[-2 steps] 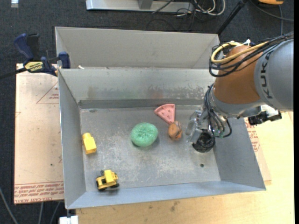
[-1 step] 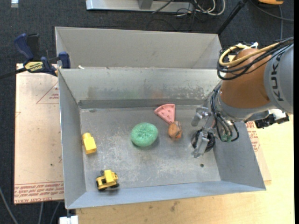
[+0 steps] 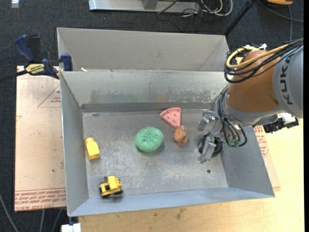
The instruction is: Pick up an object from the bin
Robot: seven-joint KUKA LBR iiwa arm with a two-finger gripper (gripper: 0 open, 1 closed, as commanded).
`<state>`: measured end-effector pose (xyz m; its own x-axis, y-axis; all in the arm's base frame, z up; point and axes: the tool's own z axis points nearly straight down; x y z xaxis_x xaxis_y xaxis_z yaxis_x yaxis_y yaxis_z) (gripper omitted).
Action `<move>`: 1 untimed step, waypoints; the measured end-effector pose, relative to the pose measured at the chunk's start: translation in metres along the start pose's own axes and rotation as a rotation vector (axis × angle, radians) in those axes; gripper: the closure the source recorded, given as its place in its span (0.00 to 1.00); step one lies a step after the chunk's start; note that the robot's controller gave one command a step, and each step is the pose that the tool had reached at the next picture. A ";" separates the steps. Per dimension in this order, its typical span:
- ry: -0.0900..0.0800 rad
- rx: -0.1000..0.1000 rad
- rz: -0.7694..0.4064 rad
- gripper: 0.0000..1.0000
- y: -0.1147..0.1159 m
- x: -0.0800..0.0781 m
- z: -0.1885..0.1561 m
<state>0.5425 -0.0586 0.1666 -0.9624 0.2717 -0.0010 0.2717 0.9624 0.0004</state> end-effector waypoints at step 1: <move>-0.006 0.000 -0.052 0.00 0.064 -0.029 0.027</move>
Offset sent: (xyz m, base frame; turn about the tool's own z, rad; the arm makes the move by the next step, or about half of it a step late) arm 0.0487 0.0850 -0.0374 -0.0360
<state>0.5882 -0.0053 0.1397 -0.9751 0.2217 -0.0069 0.2217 0.9751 0.0004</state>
